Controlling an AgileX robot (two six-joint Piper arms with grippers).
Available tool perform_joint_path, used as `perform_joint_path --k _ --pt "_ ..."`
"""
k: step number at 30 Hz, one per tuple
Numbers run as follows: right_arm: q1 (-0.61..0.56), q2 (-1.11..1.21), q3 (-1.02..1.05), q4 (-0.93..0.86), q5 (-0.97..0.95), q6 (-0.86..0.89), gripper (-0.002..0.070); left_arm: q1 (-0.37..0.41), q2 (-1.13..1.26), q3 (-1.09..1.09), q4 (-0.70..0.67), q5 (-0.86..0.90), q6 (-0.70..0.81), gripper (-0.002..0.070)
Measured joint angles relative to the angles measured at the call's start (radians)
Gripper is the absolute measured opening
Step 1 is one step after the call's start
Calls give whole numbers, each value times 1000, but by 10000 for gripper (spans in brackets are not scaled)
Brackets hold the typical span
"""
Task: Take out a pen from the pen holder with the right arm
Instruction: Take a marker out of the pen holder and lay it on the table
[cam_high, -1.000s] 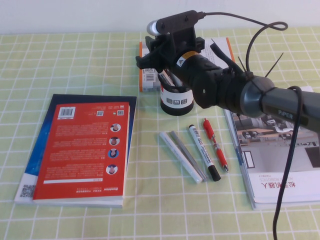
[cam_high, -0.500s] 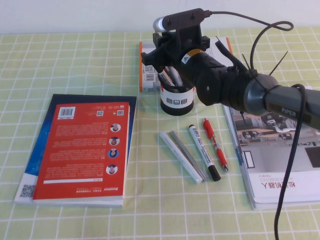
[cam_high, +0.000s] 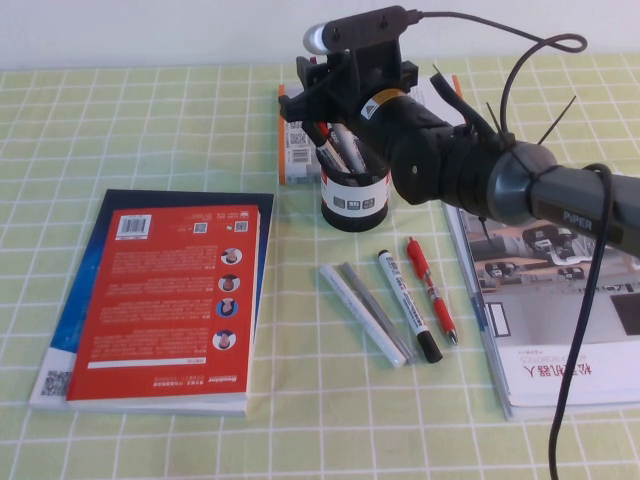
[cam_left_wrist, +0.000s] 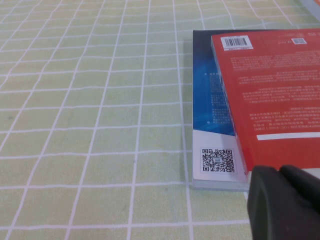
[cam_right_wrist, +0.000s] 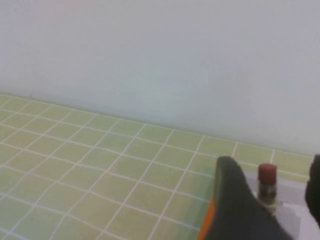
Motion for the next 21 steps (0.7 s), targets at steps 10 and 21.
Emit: perform_joint_path --k 10,21 --pt "0 1 0 -2 11 -2 301 0 0 0 0 0 0 -5" --pt "0 69 -153 -4 187 -2 301 0 0 0 0 0 0 -5"
